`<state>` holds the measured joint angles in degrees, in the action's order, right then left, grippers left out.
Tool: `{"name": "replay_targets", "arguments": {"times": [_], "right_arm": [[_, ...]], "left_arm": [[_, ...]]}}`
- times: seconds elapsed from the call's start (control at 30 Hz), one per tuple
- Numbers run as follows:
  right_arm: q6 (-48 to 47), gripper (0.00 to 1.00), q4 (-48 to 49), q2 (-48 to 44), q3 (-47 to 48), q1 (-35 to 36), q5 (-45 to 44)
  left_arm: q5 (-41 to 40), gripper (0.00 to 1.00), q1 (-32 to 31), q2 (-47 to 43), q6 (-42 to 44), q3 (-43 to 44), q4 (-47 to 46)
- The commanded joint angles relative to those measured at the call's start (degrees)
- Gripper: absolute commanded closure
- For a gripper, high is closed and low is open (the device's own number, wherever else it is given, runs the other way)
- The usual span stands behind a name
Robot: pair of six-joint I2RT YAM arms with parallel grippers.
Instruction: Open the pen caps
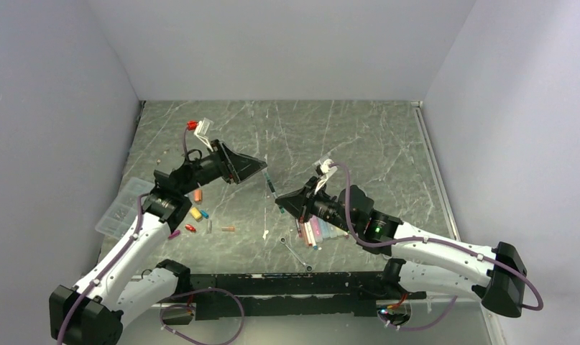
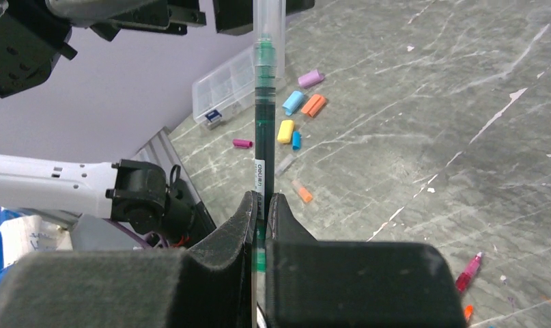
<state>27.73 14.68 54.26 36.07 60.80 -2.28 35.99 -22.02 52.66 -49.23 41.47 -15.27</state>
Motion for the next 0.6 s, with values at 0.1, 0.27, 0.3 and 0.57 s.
{"name": "replay_targets", "arguments": {"times": [0.1,0.27,0.3,0.57], "right_arm": [[0.69,1.0,4.75,-0.21,0.32,0.54,-3.43],[0.31,1.0,4.75,0.65,1.03,1.0,-3.51],[0.19,1.0,4.7,0.76,1.16,1.04,-3.52],[-0.2,1.0,3.85,0.94,1.45,1.69,-3.95]], "left_arm": [[4.01,0.4,-2.27,0.24,0.32,0.7,-1.86],[3.33,0.55,-3.99,1.56,1.49,1.77,-1.16],[3.12,0.56,-4.29,1.78,1.81,2.03,-0.84],[1.28,0.81,-5.51,2.63,3.15,2.47,0.38]]}}
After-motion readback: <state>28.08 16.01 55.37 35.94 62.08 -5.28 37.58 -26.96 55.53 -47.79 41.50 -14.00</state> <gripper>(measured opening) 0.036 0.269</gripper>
